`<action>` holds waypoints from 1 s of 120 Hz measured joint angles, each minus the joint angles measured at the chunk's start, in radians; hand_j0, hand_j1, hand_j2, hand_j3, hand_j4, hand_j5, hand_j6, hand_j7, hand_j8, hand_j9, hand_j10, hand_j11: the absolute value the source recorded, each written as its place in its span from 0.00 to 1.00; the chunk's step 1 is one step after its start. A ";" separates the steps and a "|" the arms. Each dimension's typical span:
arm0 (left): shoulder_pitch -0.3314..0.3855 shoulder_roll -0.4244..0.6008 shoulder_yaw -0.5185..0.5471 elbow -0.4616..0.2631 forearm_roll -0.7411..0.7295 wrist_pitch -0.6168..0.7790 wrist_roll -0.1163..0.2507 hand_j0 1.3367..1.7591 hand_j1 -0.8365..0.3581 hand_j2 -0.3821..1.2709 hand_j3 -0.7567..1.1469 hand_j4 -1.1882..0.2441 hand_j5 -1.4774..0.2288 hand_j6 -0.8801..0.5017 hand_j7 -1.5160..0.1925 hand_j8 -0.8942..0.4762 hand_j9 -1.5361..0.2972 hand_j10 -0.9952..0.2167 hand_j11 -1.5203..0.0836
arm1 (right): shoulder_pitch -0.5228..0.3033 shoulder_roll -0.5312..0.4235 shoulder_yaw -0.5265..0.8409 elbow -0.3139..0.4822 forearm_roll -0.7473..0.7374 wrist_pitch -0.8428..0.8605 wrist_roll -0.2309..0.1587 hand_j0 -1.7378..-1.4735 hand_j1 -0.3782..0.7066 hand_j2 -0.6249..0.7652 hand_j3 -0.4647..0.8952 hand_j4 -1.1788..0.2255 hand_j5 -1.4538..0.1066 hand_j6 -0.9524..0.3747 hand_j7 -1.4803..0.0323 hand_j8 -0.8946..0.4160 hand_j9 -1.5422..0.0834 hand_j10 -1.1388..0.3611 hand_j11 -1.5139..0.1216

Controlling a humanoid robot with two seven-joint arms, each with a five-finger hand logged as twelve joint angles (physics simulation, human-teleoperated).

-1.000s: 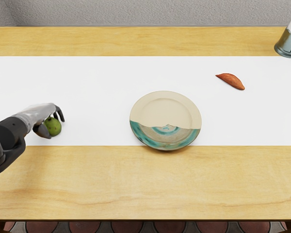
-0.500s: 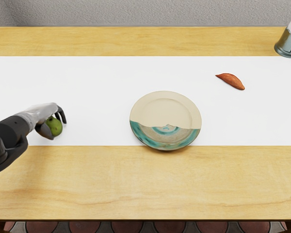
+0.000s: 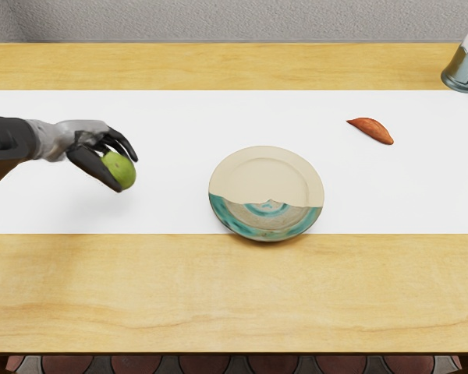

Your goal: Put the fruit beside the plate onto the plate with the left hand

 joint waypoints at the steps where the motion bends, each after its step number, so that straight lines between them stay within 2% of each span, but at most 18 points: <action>1: -0.002 -0.002 -0.005 0.003 -0.010 -0.008 0.000 0.76 0.43 0.41 0.40 0.41 0.40 0.32 0.42 0.31 0.41 0.32 0.46 | 0.000 0.000 0.000 0.000 0.000 0.000 0.000 0.30 0.04 0.45 0.34 0.83 0.92 0.71 0.97 0.67 0.94 0.75 0.91; 18: -0.011 -0.056 -0.064 0.029 -0.155 -0.110 0.000 0.76 0.42 0.43 0.40 0.41 0.40 0.32 0.42 0.32 0.41 0.32 0.46 | 0.000 0.000 0.000 0.000 0.000 0.000 0.000 0.30 0.04 0.45 0.34 0.83 0.92 0.71 0.97 0.67 0.94 0.75 0.91; 29: -0.016 -0.091 -0.083 0.035 -0.201 -0.140 0.000 0.76 0.43 0.39 0.40 0.41 0.40 0.32 0.42 0.32 0.41 0.32 0.46 | 0.000 0.000 0.000 0.001 0.000 0.000 0.000 0.30 0.04 0.45 0.34 0.83 0.92 0.71 0.97 0.67 0.94 0.75 0.91; 38: -0.017 -0.132 -0.091 0.039 -0.228 -0.151 0.000 0.76 0.42 0.42 0.40 0.41 0.40 0.33 0.42 0.34 0.41 0.32 0.46 | 0.000 0.000 0.000 0.001 0.000 0.000 0.000 0.30 0.04 0.45 0.34 0.83 0.92 0.71 0.97 0.67 0.94 0.75 0.91; 45: -0.017 -0.168 -0.094 0.047 -0.240 -0.156 0.000 0.76 0.42 0.43 0.40 0.41 0.40 0.33 0.42 0.34 0.41 0.32 0.46 | 0.000 0.000 0.000 0.001 0.000 0.000 0.000 0.30 0.04 0.45 0.34 0.83 0.92 0.71 0.97 0.67 0.94 0.75 0.91; 46: -0.017 -0.171 -0.094 0.048 -0.242 -0.156 0.000 0.76 0.43 0.40 0.40 0.41 0.39 0.33 0.42 0.35 0.41 0.32 0.46 | 0.000 0.000 0.000 0.001 0.000 0.000 0.000 0.30 0.04 0.45 0.34 0.83 0.92 0.71 0.97 0.67 0.94 0.75 0.91; 63: -0.016 -0.236 -0.096 0.077 -0.252 -0.161 0.000 0.76 0.41 0.39 0.40 0.42 0.39 0.35 0.42 0.36 0.41 0.32 0.46 | 0.000 0.000 0.000 0.001 0.000 0.000 0.000 0.30 0.04 0.45 0.34 0.83 0.92 0.71 0.97 0.67 0.94 0.75 0.91; 120: -0.014 -0.367 -0.086 0.147 -0.255 -0.160 -0.001 0.76 0.43 0.40 0.40 0.41 0.40 0.33 0.43 0.35 0.41 0.32 0.45 | 0.000 0.000 0.000 0.000 0.000 0.000 0.000 0.30 0.04 0.45 0.34 0.83 0.92 0.71 0.97 0.67 0.94 0.75 0.91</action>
